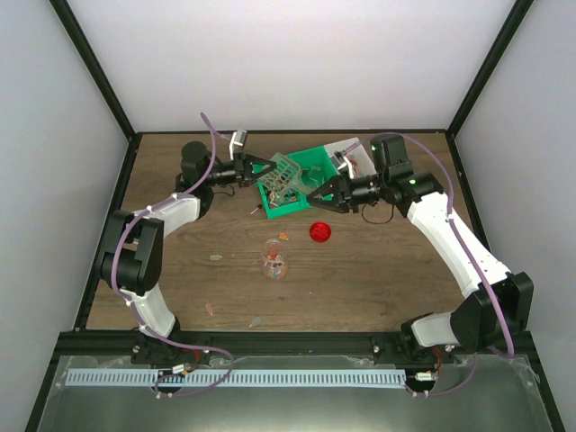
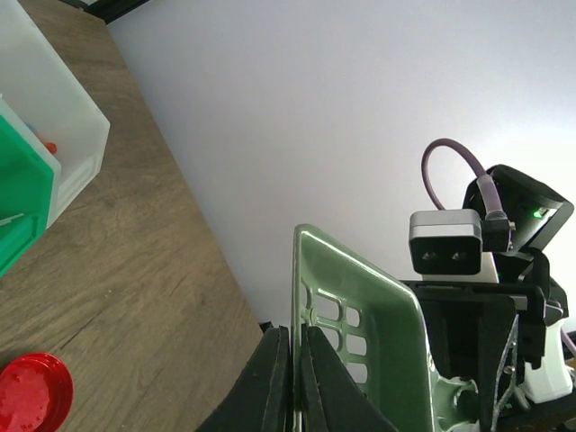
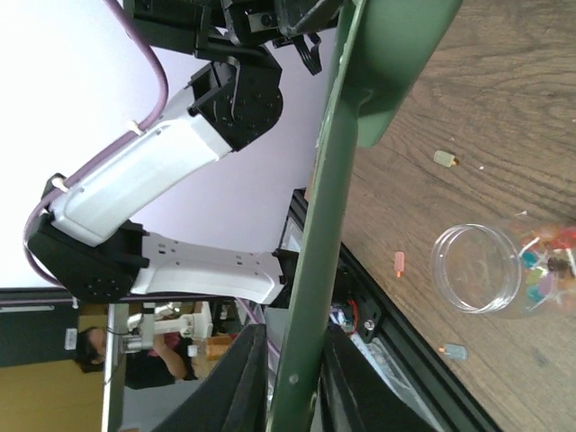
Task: Pack the candies
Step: Scoop the fake candies from the storage box.
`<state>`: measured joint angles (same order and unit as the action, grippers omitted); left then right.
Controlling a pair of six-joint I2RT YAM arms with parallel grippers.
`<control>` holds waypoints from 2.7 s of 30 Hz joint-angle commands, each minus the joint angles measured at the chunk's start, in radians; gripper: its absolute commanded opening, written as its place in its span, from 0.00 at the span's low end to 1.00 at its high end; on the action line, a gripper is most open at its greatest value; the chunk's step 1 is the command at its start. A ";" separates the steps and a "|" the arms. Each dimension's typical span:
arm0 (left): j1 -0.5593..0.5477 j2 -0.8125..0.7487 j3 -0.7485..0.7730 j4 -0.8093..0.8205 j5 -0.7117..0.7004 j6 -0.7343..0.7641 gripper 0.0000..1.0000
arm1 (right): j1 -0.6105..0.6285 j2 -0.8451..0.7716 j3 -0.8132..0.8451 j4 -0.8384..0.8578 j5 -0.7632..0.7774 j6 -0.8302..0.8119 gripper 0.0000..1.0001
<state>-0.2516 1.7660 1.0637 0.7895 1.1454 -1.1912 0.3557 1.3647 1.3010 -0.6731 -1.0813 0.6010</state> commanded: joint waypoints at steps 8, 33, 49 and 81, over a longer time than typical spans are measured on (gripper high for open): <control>-0.014 -0.019 -0.005 0.001 -0.011 0.043 0.04 | -0.007 -0.026 -0.018 -0.022 -0.026 -0.025 0.01; 0.022 -0.213 0.052 -0.881 -0.790 0.631 0.74 | -0.007 0.152 -0.066 0.105 0.187 0.703 0.01; -0.045 -0.154 0.045 -0.880 -0.934 0.702 0.74 | -0.007 0.392 0.055 0.085 0.129 0.806 0.01; -0.046 -0.040 0.174 -0.989 -0.874 0.826 0.74 | 0.080 0.638 0.320 -0.130 0.455 0.850 0.01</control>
<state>-0.2970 1.7054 1.2083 -0.1715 0.2394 -0.3882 0.4294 1.9915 1.7145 -0.8532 -0.6868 1.3926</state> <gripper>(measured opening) 0.740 0.095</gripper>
